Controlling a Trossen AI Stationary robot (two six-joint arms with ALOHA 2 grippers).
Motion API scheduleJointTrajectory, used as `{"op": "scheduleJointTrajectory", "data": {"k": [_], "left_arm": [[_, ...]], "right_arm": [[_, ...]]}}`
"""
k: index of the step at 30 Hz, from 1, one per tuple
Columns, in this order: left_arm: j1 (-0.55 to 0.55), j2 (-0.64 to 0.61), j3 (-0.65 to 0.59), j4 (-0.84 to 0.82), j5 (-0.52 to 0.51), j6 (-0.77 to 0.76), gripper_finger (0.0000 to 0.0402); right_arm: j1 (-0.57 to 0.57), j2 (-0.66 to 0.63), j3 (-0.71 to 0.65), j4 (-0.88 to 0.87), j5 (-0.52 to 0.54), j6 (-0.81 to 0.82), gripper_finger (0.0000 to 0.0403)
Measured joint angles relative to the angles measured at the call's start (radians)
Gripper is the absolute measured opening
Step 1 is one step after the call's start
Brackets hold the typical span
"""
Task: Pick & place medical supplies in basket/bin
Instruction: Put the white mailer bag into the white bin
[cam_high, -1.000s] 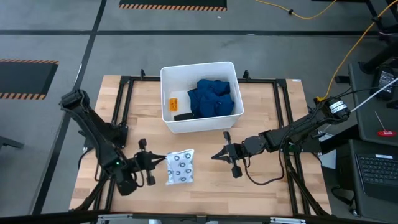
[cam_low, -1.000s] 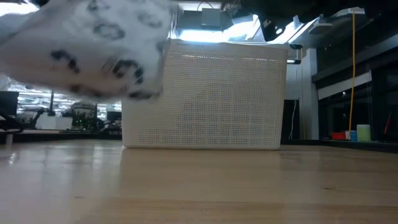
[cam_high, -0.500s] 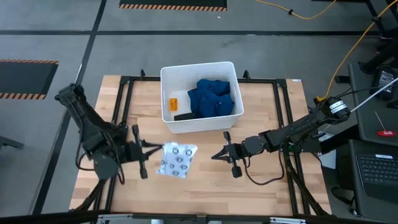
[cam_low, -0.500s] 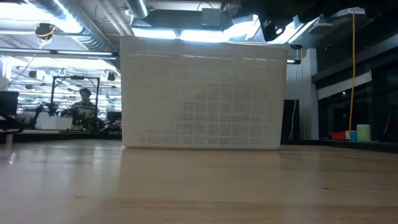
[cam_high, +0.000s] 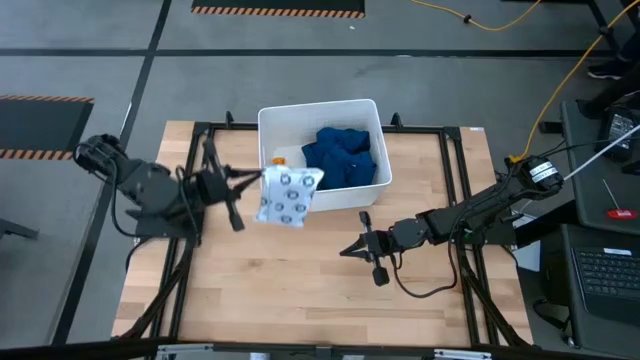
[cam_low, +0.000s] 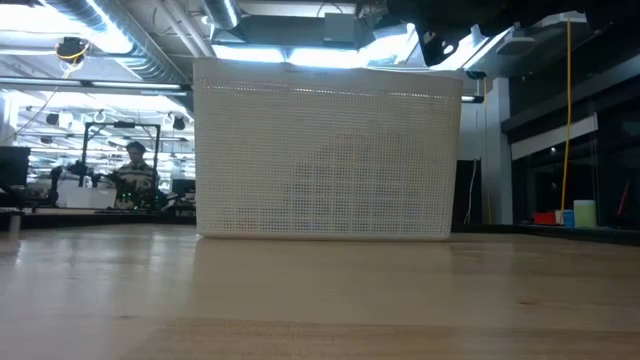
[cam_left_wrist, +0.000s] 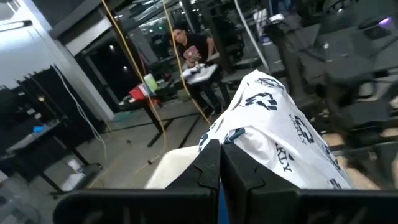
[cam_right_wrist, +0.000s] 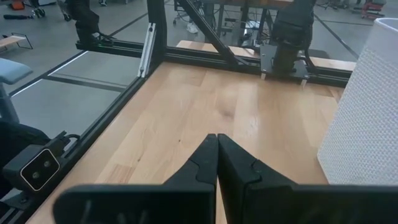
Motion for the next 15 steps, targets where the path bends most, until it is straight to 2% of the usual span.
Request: {"op": "scheduleJointTrajectory", "data": {"k": [4,10,15], "left_arm": [[0.151,-0.017,0.015,-0.001,0.142,0.058,0.0002],[0.388,-0.021,0.015,-0.002,0.405,0.079,0.0002],[0.551,-0.005,0.015,-0.002,0.585,0.08,0.0002]], "right_arm": [[-0.002,0.0,0.0,0.0,0.0,-0.018,0.0008],[-0.002,0.0,0.0,-0.001,0.0,-0.076,0.0008],[-0.002,0.0,0.0,-0.002,0.0,-0.078,0.0008]]}}
